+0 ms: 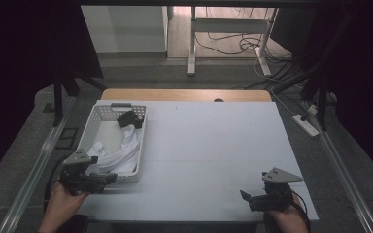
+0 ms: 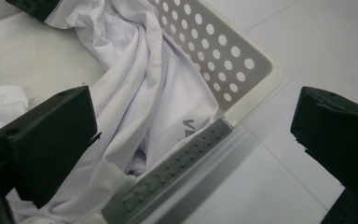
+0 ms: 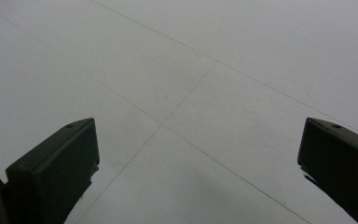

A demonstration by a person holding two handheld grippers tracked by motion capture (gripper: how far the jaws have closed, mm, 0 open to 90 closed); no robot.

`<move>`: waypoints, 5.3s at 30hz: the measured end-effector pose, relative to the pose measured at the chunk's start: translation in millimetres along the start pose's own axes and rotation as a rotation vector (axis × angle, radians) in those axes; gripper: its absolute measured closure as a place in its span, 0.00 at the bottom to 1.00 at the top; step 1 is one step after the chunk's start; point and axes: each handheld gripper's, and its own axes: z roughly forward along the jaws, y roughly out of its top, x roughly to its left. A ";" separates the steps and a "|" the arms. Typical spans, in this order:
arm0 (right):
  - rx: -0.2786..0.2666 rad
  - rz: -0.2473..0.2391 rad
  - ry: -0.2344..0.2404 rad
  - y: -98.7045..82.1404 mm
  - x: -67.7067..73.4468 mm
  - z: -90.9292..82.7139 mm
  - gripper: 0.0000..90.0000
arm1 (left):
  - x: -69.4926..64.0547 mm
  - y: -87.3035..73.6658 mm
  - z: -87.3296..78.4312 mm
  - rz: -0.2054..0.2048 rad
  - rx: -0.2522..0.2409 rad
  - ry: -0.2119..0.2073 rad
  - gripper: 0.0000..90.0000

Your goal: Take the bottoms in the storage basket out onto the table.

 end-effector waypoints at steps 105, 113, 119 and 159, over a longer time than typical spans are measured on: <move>0.018 -0.017 0.021 0.7 0.9 2.3 0.00 | 60.8 70.2 120.5 0.189 0.376 -0.069 0.84; 0.017 -0.021 0.022 0.7 0.8 1.8 0.00 | 69.2 77.7 95.6 0.108 0.202 -0.126 0.84; 0.016 -0.021 0.023 0.7 1.1 1.9 0.00 | 70.8 82.1 79.5 0.078 0.116 -0.133 0.84; 0.021 -0.016 0.021 0.9 0.7 2.6 0.00 | 63.8 128.5 8.2 0.040 -0.029 -0.095 0.84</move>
